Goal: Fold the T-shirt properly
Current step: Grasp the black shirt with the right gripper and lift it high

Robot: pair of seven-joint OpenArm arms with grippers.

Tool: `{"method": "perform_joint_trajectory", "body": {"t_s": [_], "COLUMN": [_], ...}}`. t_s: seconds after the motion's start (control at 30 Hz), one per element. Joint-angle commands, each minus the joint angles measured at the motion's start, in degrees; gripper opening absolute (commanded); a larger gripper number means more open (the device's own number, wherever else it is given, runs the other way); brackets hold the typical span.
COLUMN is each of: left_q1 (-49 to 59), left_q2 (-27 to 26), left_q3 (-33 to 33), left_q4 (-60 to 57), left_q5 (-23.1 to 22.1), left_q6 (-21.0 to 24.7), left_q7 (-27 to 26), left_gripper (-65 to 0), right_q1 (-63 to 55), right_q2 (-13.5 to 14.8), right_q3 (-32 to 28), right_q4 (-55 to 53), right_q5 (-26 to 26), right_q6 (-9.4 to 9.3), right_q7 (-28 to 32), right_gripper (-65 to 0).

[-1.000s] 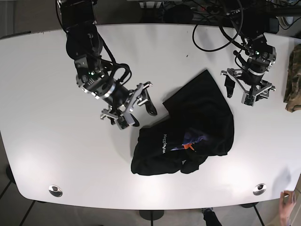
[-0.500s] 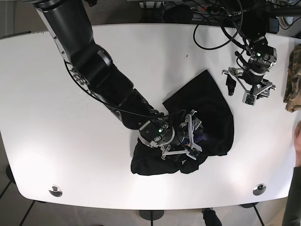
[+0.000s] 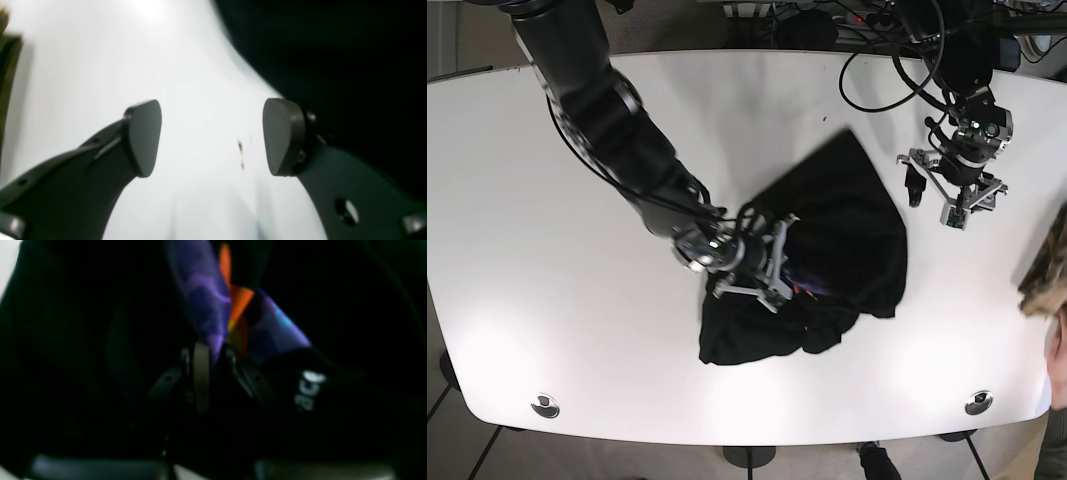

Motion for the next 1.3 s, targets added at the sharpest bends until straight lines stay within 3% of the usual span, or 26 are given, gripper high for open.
{"method": "perform_joint_trajectory", "body": {"t_s": [0.03,0.23,0.33,0.43,0.53,0.57,0.67,0.9,1.0,1.17,1.23,1.3], "left_q1": [-0.36,-1.15,-1.77,-1.85,-1.85,-1.85,-1.85,-1.59,-1.50,-1.50,-1.50,-1.68], "left_q2": [-0.59,-0.59,-0.67,-0.67,-0.67,-0.59,-0.59,-0.41,-0.41,-0.41,-0.41,-0.41], "left_q3": [0.07,1.30,1.48,1.57,1.65,1.65,1.65,1.57,1.48,1.48,1.48,1.48], "left_q4": [0.97,-1.32,-2.99,-4.31,-4.13,-4.04,-3.87,-3.87,-3.96,-4.13,-4.13,-4.13], "left_q5": [-0.77,-0.77,-0.77,-0.77,-0.77,-0.77,-0.77,-0.77,-0.77,-0.77,-0.77,-0.77], "left_q6": [0.27,0.27,0.27,0.27,0.27,0.27,0.27,0.27,0.27,0.27,0.27,0.27], "left_q7": [-1.00,-1.00,-1.00,-1.00,-1.00,-1.00,-1.00,-1.00,-1.00,-1.00,-1.00,-1.00], "left_gripper": [-21.0,-21.0,-21.0,-21.0,-21.0,-21.0,-21.0,-21.1,-21.1,-21.1,-21.1,-21.1], "right_q1": [-5.17,-24.07,-27.33,-27.50,-24.78,-23.20,-17.39,-0.43,3.71,5.02,4.67,3.88], "right_q2": [3.52,8.71,10.03,10.55,10.11,10.03,7.30,0.09,-1.67,-3.60,-3.69,-3.69], "right_q3": [6.42,22.33,24.27,24.36,24.36,24.36,24.36,24.36,24.09,24.09,24.09,24.27], "right_q4": [12.15,32.99,37.21,43.36,46.00,46.00,41.34,11.45,1.43,-4.37,-4.37,-4.20], "right_q5": [-0.16,-0.16,-0.16,-0.16,-0.16,0.01,-0.16,-0.07,-0.16,-0.16,0.36,0.45], "right_q6": [-0.28,-0.28,-0.28,-0.28,-0.28,-0.28,-0.28,0.16,0.16,0.24,0.16,0.07], "right_q7": [-3.17,-8.97,-10.82,-14.77,-15.83,-16.53,-19.43,-20.05,-16.53,-14.51,-13.10,-12.66], "right_gripper": [-62.8,-62.3,-58.7,-31.1,-14.0,-12.7,-12.5,-12.5,-12.5,-13.3,-22.7,-41.7]}}
